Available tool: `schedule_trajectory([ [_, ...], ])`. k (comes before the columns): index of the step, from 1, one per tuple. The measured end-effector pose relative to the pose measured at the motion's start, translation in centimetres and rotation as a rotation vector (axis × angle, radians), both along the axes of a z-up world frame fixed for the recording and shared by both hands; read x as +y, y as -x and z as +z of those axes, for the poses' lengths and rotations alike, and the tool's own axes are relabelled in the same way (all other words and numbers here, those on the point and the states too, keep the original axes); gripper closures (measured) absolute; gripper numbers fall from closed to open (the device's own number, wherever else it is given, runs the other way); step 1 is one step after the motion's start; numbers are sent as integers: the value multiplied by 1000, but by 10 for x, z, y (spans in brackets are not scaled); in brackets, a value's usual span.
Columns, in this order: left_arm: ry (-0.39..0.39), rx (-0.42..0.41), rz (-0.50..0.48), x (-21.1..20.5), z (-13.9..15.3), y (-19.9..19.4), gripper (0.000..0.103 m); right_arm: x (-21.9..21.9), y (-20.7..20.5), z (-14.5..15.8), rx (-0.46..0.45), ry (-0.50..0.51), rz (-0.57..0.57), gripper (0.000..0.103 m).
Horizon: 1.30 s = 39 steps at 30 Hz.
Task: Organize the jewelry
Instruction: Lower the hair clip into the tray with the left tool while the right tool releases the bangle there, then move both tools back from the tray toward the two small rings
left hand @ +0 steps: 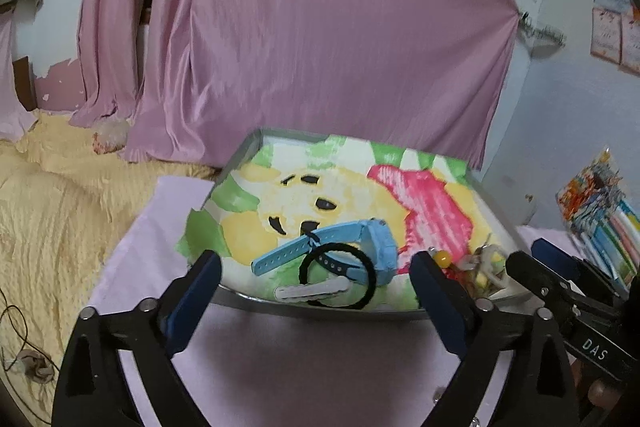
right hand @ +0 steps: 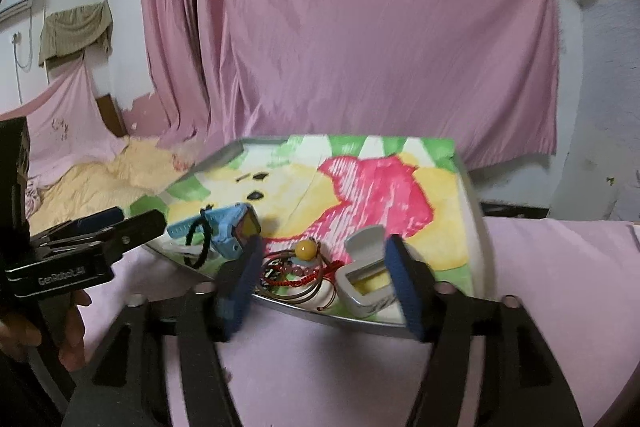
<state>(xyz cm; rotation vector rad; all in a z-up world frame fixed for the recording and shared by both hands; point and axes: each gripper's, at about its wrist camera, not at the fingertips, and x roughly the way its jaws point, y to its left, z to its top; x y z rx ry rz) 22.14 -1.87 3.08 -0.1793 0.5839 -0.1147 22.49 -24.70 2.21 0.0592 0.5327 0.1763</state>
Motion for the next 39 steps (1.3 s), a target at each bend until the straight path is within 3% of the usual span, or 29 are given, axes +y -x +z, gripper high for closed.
schedule_trajectory([
  [2,14,-38,10,3,5,11,2,-4,12,4,-41,-10,-17,25],
  [7,23,-107,20,6,11,34,1,-12,42,13,-119,-29,-26,6],
  [11,46,-163,3,8,11,61,1,-13,65,17,-158,-9,-49,4],
  [21,-4,-267,-30,1,11,109,1,-14,120,25,-254,18,-89,2],
  [39,-45,-258,-32,2,-2,141,1,-9,142,10,-196,55,-77,2],
])
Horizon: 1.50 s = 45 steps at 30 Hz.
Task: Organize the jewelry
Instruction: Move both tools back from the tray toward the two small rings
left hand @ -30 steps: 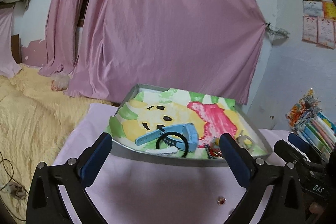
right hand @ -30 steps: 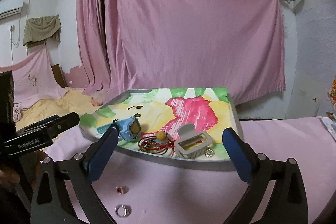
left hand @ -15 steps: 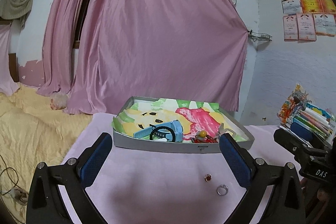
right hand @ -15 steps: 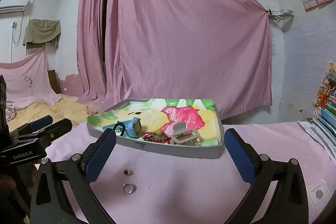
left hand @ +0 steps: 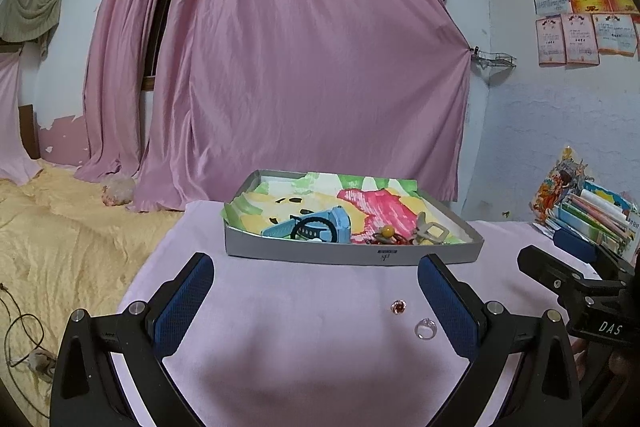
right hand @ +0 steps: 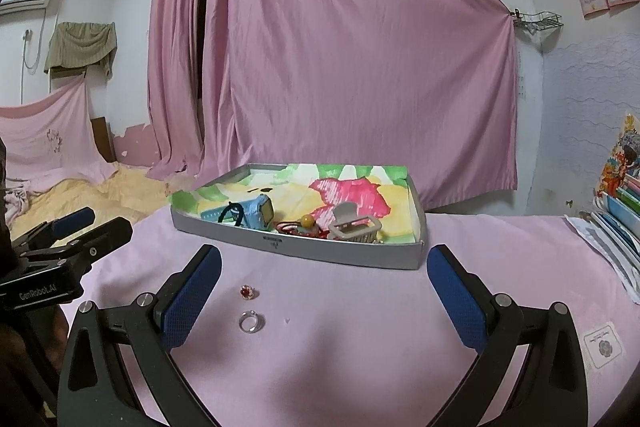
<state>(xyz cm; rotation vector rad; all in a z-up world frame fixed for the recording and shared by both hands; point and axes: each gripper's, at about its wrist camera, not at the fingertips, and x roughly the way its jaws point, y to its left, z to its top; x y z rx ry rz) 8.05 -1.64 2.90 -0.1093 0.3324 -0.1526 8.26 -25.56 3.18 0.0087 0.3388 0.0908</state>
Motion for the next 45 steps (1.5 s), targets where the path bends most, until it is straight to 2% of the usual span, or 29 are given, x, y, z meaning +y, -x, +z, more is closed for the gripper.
schedule_trajectory([
  [6,-13,25,6,-1,-3,-3,1,2,-6,-5,45,13,-2,2],
  [19,-113,193,-3,-8,-16,-36,1,12,-56,-40,375,90,81,2],
  [29,-97,306,-11,-8,-29,-57,1,25,-80,-48,468,167,138,2],
  [38,-85,356,6,-3,-32,-68,1,35,-95,-54,520,219,163,2],
  [45,-88,373,-22,-6,-33,-74,1,33,-104,-56,542,232,148,2],
])
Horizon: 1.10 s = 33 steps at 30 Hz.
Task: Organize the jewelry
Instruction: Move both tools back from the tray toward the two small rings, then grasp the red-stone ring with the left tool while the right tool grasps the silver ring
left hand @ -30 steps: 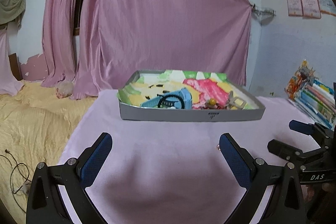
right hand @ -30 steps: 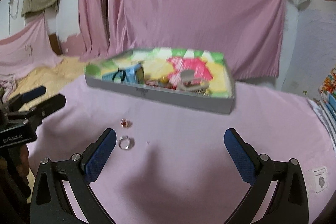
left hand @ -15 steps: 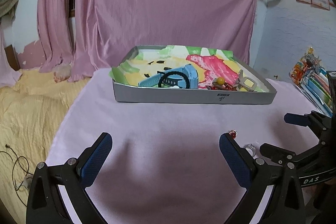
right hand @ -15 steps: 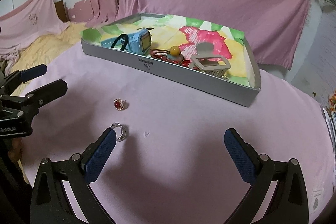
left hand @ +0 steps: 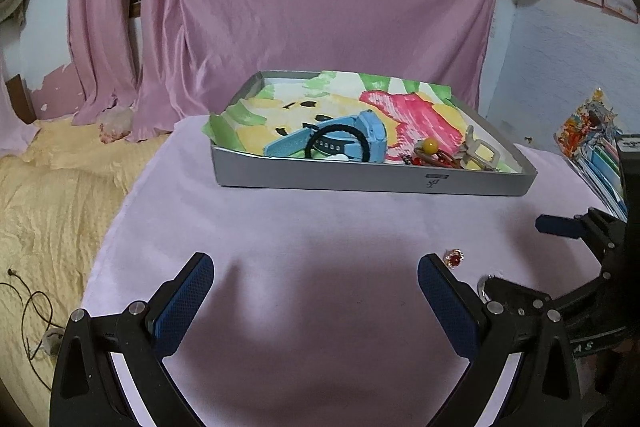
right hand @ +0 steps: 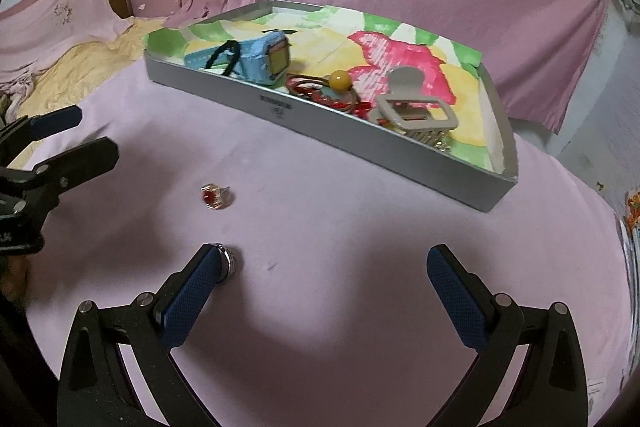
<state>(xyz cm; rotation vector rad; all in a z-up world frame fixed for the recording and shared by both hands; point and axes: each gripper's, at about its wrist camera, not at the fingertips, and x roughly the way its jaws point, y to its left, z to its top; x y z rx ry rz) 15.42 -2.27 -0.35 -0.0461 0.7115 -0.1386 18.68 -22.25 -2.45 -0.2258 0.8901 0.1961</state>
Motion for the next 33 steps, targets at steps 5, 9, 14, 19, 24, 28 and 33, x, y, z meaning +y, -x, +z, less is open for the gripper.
schedule_trajectory([
  [5,2,16,-27,-5,-1,-4,1,-13,-7,1,-7,29,-42,2],
  [9,0,38,-54,-13,-1,-9,1,-27,-11,1,-2,29,-74,2],
  [14,-26,54,-99,-29,-1,-14,1,-38,-15,0,4,20,-85,2],
  [19,-41,60,-142,-43,-1,-17,1,-46,-14,-1,-5,12,-89,2],
  [24,-57,75,-179,-55,-4,-19,12,-49,-14,-2,-4,-3,-75,8],
  [28,-64,85,-203,-63,-5,-20,19,-48,-12,-1,-4,-23,-46,19],
  [33,-72,101,-223,-69,-8,-21,34,-48,-8,-1,1,-58,-11,34],
])
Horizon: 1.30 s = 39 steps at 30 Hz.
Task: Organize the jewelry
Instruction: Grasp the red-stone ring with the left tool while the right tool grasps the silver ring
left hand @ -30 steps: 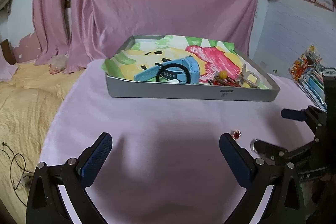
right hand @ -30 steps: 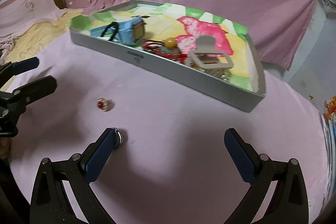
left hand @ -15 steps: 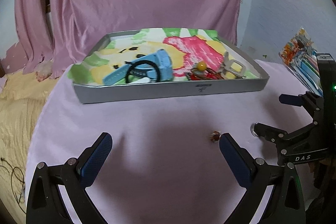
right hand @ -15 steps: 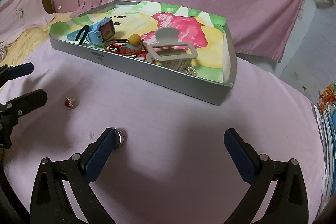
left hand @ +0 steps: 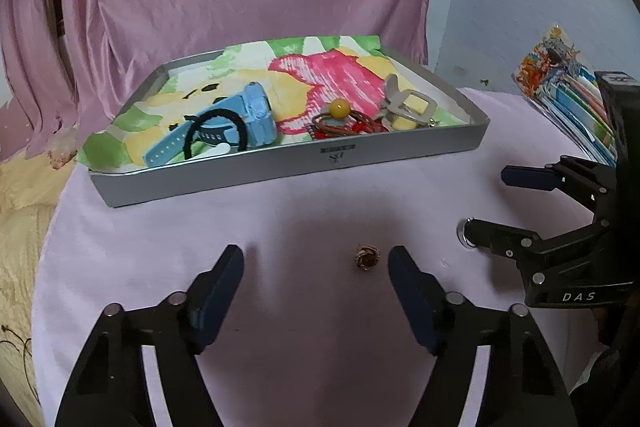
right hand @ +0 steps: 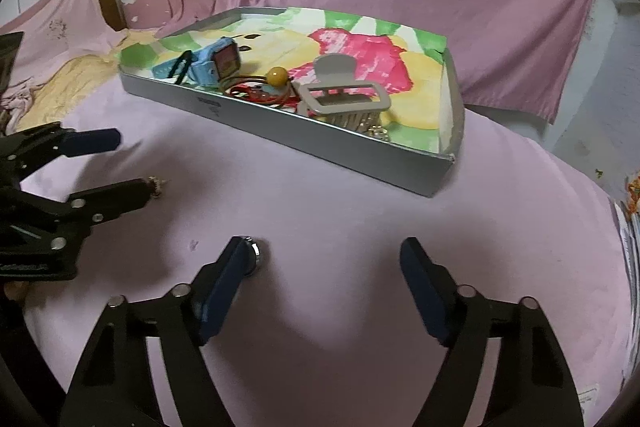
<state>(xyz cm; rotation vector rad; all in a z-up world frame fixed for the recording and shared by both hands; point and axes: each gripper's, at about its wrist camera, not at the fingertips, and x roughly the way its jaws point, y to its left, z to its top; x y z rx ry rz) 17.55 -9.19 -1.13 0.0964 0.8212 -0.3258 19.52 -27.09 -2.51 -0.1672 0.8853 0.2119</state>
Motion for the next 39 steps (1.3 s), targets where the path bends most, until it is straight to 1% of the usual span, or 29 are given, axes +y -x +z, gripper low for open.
schedule_trajectory([
  [1,0,2,-3,-1,0,0,35,-1,1,0,0,-5,4,38],
  [2,1,5,-8,-2,-1,0,39,-1,1,0,1,-11,7,42],
  [5,0,13,-20,-4,-2,-1,46,-2,3,-1,4,-29,16,49],
  [9,1,17,-37,-8,-2,-1,48,-1,4,-1,5,-41,30,56],
  [10,2,20,-40,-9,-2,-1,51,0,4,-1,6,-47,37,60],
  [11,3,27,-45,-11,-3,-2,55,1,4,-1,7,-51,43,63],
  [12,2,32,-48,-12,-4,-2,58,1,5,-1,7,-53,46,65],
  [16,-3,31,-56,-15,-4,-2,59,3,5,-1,11,-72,66,75],
  [18,-3,29,-58,-16,-4,-1,64,5,6,-1,11,-76,74,79],
  [20,-2,29,-62,-17,-4,-1,66,7,6,-1,12,-80,84,85],
  [21,-2,29,-63,-17,-4,-1,69,8,6,-1,13,-84,90,87],
  [28,-18,23,-67,-21,-4,0,83,10,6,-2,20,-106,104,97],
  [30,-5,26,-64,-19,-3,-1,89,11,7,-2,18,-102,100,97],
  [36,40,33,-67,-14,-4,-1,89,12,7,-1,17,-114,92,97],
  [39,73,20,-58,-10,-1,1,89,9,7,0,7,-135,82,98],
])
